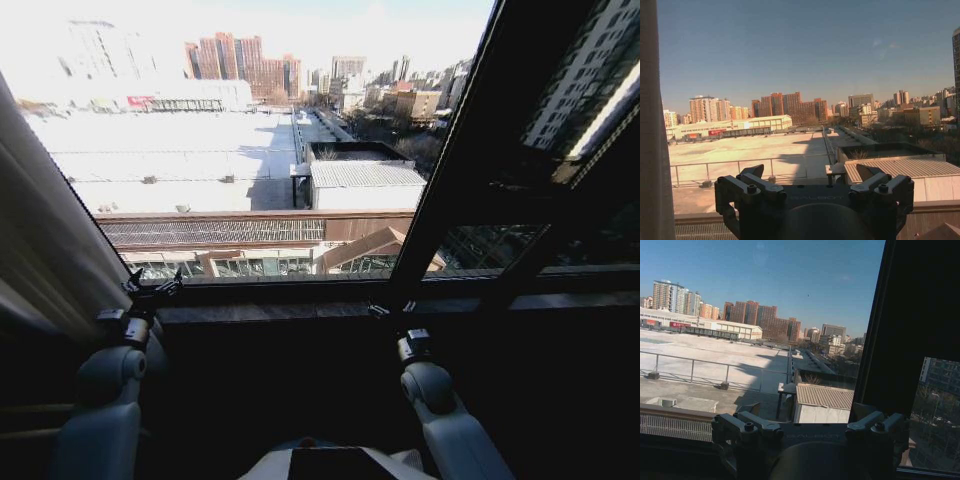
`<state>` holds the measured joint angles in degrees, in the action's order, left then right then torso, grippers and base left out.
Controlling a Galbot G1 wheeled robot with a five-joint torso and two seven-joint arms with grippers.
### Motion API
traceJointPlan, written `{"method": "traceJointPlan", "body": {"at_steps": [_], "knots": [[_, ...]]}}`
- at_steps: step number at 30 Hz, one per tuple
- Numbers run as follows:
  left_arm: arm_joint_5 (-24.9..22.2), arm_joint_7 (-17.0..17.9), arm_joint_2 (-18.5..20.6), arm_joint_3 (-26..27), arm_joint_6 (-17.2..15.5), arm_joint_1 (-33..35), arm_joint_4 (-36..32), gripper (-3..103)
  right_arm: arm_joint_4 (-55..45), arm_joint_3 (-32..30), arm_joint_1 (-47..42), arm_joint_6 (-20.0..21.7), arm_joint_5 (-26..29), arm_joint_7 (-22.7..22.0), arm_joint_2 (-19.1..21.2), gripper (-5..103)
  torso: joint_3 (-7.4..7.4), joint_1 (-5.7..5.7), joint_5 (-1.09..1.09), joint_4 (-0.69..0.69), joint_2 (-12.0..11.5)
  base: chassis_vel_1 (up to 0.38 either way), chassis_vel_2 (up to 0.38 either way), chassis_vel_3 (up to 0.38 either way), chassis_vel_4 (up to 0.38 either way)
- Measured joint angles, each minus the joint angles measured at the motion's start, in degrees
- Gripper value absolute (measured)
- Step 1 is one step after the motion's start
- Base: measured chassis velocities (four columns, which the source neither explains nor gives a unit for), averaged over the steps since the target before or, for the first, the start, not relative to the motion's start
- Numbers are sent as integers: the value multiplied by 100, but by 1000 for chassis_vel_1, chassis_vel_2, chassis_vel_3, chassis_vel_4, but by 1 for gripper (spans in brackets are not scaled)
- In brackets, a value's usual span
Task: Open the curtains by pulling them apart, changing their state from closed to fully open.
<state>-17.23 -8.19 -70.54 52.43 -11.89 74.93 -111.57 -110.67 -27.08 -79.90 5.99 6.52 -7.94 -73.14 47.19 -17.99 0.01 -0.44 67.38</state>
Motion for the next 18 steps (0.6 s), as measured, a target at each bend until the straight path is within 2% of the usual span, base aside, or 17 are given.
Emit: {"method": "traceJointPlan", "body": {"at_steps": [7,11,18], "knots": [[160,-137,-29,-48,99,-27,169,100,46,-36,44,62,9,-8,10,100,0,0,1,0,0,-273,-283,287,286],[200,-169,-33,-72,127,-60,216,100,67,-48,68,78,35,-10,19,100,0,0,0,0,0,-351,-349,342,354],[217,-430,-97,-103,202,-39,270,100,130,-66,142,113,116,-16,55,100,0,0,1,0,0,-368,-348,352,364]]}}
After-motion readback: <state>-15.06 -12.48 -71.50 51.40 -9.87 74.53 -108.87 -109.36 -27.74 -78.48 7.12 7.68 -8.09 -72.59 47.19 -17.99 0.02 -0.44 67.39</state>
